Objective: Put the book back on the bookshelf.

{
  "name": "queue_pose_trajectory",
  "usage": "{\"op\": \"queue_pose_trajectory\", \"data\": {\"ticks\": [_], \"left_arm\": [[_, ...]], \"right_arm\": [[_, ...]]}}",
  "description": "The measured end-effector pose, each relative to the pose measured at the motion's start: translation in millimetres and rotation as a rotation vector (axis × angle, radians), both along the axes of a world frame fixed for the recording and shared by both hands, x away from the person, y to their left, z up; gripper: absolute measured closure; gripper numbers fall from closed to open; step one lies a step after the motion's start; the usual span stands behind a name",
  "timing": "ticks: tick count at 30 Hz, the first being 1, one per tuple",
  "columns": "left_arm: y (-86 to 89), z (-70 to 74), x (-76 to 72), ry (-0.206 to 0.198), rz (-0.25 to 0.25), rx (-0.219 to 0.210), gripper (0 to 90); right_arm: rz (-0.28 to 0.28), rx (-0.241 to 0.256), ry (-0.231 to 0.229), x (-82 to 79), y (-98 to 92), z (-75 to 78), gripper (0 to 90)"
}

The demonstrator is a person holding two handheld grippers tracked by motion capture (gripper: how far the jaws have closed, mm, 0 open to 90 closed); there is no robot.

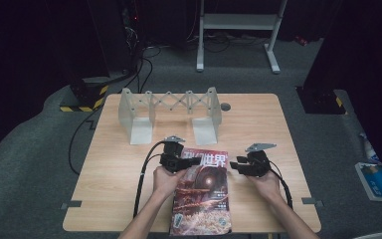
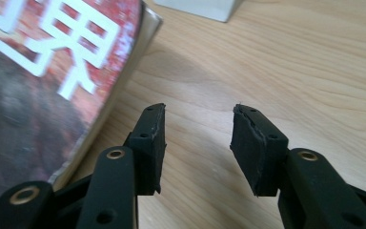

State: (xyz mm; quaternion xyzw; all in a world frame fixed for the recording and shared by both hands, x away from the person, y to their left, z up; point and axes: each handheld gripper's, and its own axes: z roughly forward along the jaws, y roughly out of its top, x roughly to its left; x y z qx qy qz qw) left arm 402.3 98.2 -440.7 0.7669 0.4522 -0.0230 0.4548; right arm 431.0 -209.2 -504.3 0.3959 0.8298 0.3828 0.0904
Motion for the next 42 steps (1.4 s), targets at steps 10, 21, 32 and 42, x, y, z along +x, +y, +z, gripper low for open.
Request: {"op": "queue_pose_trajectory", "data": {"ticks": [10,21,32,42], "left_arm": [[-3.7,23.5,-4.6,-0.058,-0.042,-0.027,84.3],[1.0,44.6,-8.8,-0.107,-0.053,-0.033,84.3],[8.1,63.7,-10.7,-0.165,-0.042,-0.042,84.3],[17.2,77.7,-11.5,-0.212,-0.013,-0.046,84.3]], "right_arm": [[-0.115,-0.035,-0.11,-7.6,-22.8,-6.2,41.0],[-0.174,-0.06,-0.162,-11.4,-35.4,-11.7,38.7],[-0.203,-0.078,-0.164,-13.2,-41.5,-20.2,37.0],[-0.216,-0.074,-0.181,-12.8,-43.0,-27.0,34.0]]}}
